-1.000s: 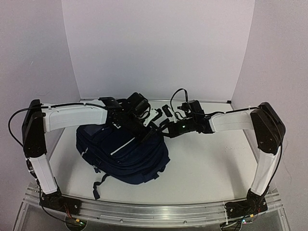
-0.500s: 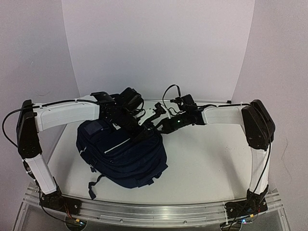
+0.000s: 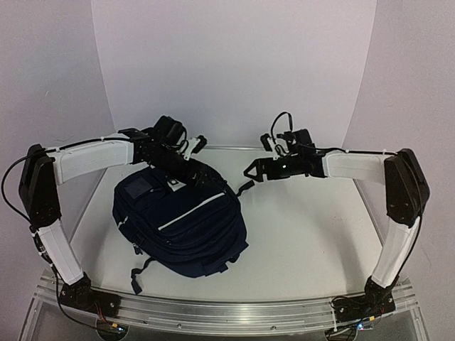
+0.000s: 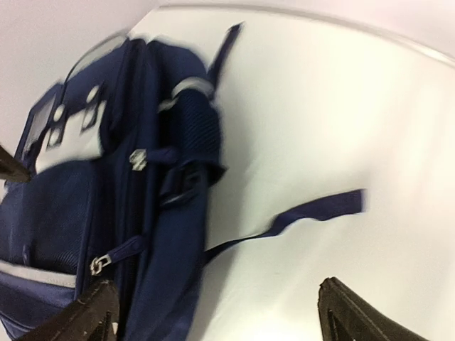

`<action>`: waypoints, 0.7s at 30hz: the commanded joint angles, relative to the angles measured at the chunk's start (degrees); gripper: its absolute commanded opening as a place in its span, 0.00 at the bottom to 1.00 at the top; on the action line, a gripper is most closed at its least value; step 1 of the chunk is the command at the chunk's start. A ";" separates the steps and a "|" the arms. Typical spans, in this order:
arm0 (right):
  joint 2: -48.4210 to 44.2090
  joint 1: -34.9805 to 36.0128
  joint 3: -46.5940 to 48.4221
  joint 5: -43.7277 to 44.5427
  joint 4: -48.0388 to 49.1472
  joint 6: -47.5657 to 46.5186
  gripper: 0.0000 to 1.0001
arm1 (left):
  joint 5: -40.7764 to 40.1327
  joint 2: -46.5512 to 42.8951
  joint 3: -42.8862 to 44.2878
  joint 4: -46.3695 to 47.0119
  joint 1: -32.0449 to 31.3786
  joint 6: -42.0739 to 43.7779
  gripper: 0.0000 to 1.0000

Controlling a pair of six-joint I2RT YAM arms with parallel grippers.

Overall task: Pack the student bag
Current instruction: Reset both arms

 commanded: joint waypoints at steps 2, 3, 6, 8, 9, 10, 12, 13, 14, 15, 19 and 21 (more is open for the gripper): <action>-6.66 -9.24 -4.65 8.18 1.51 4.48 0.98 | 0.24 -5.61 -6.09 9.71 13.60 -7.29 1.00; -7.57 -11.43 -5.90 8.57 1.55 5.00 0.98 | 0.85 -6.63 -7.29 11.00 16.17 -6.99 1.00; -11.54 -17.08 -9.84 11.34 1.73 5.75 0.98 | 2.09 -10.86 -11.11 13.45 25.55 -6.54 1.00; -14.39 -20.91 -11.68 13.56 1.79 5.97 0.98 | 2.37 -14.23 -14.15 15.68 31.94 -6.97 1.00; -15.58 -22.66 -12.69 14.61 1.92 5.93 0.98 | 2.12 -15.81 -15.56 16.77 34.75 -7.01 1.00; -17.43 -24.07 -13.62 15.59 2.24 5.71 0.98 | 1.44 -18.07 -17.48 17.79 36.84 -6.93 1.00; -20.73 -26.30 -16.22 17.93 4.46 5.13 0.98 | -1.53 -21.52 -20.54 20.07 40.43 -6.50 1.00; -22.64 -26.94 -17.85 19.40 6.47 4.68 0.98 | -3.87 -23.42 -22.28 21.35 41.73 -6.02 1.00; -24.85 -27.29 -19.76 21.08 8.77 4.08 0.98 | -6.66 -25.41 -24.37 22.73 42.48 -5.39 1.00; -27.31 -27.39 -22.00 22.80 11.54 3.34 0.98 | -10.05 -27.57 -26.90 24.53 42.71 -4.72 1.00; -35.78 -27.42 -31.21 27.41 23.64 1.38 0.98 | -20.40 -36.74 -40.43 38.95 42.69 -3.04 1.00; -39.12 -27.44 -35.71 29.43 29.16 1.13 0.98 | -23.15 -40.68 -47.32 46.71 42.68 -2.49 1.00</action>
